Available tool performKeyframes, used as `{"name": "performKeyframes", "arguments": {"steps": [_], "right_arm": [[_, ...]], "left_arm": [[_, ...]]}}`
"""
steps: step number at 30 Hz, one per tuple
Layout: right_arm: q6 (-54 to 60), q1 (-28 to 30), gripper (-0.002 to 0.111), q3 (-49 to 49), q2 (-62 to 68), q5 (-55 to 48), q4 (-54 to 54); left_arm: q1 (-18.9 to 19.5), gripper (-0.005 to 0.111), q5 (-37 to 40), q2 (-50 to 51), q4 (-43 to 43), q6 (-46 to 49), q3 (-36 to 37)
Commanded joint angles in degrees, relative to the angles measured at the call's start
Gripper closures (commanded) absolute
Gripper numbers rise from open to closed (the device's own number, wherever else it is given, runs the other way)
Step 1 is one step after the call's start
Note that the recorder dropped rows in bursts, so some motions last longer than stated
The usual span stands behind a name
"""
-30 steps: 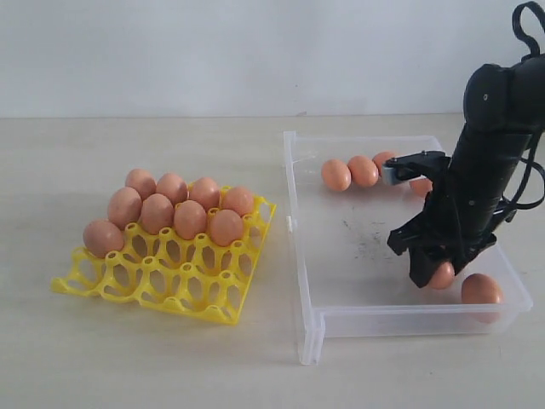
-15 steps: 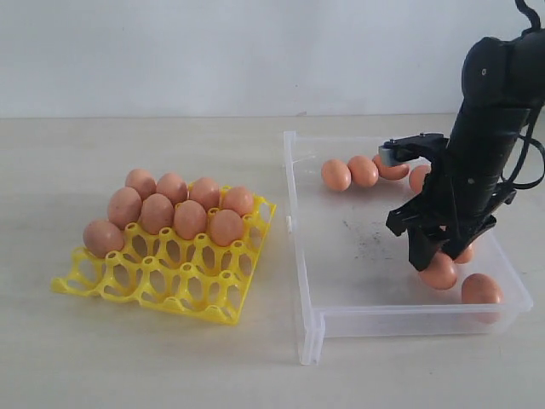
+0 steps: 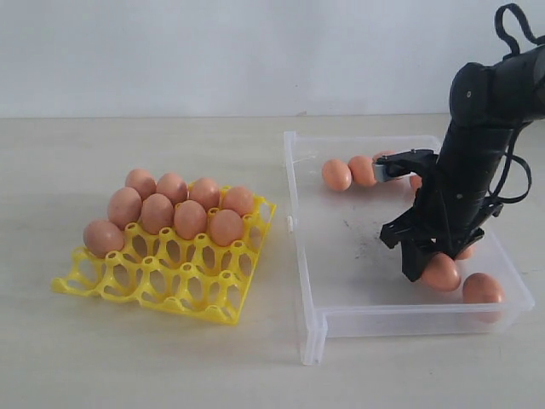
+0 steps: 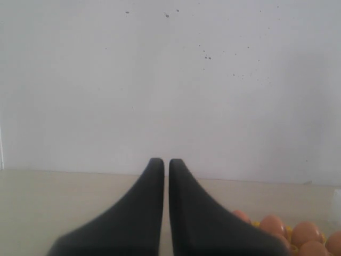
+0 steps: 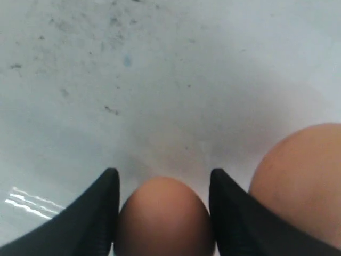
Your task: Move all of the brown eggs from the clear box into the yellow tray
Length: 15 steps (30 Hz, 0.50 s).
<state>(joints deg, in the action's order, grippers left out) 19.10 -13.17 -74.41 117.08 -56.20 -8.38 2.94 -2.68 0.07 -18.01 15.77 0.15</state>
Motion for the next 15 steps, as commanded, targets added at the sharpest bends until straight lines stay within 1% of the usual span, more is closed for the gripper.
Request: {"name": "performKeyframes", "arguments": {"steps": [1,2,3,4,6,10,11,12,14,15], "right_arm": [[1.0,0.0,0.082,-0.5,0.2,0.4,0.7],[2.1,0.0,0.093,-0.5,0.2,0.0,0.7],[4.0,0.0,0.109,-0.5,0.2,-0.9,0.7],[4.3,0.0,0.108,-0.5,0.2,-1.0,0.7],[4.4,0.0,0.109,-0.5,0.2,-0.6,0.7],[1.6,0.0,0.109,-0.5,-0.4,5.3,0.4],[1.7,0.0,0.109,-0.5,-1.1,9.1,-1.8],[2.1,0.0,0.109,-0.4,-1.3,10.6,-3.0],[6.4,0.0,0.109,0.6,-2.5,18.1,-9.9],[14.4,0.0,0.109,2.8,-3.1,25.2,-18.9]], "left_arm": [[-0.2,0.103,-0.3,-0.1,-0.3,0.2,-0.2],[-0.2,0.103,-0.3,-0.1,-0.3,0.2,-0.2],[-0.2,0.103,-0.3,-0.1,-0.3,0.2,-0.2],[-0.2,0.103,-0.3,-0.1,-0.3,0.2,-0.2],[-0.2,0.103,-0.3,-0.1,-0.3,0.2,-0.2],[-0.2,0.103,-0.3,-0.1,-0.3,0.2,-0.2],[-0.2,0.103,-0.3,-0.1,-0.3,0.2,-0.2],[-0.2,0.103,-0.3,-0.1,-0.3,0.2,-0.2],[-0.2,0.103,-0.3,-0.1,-0.3,0.2,-0.2],[-0.2,0.103,-0.3,-0.1,-0.3,0.2,-0.2]]}}
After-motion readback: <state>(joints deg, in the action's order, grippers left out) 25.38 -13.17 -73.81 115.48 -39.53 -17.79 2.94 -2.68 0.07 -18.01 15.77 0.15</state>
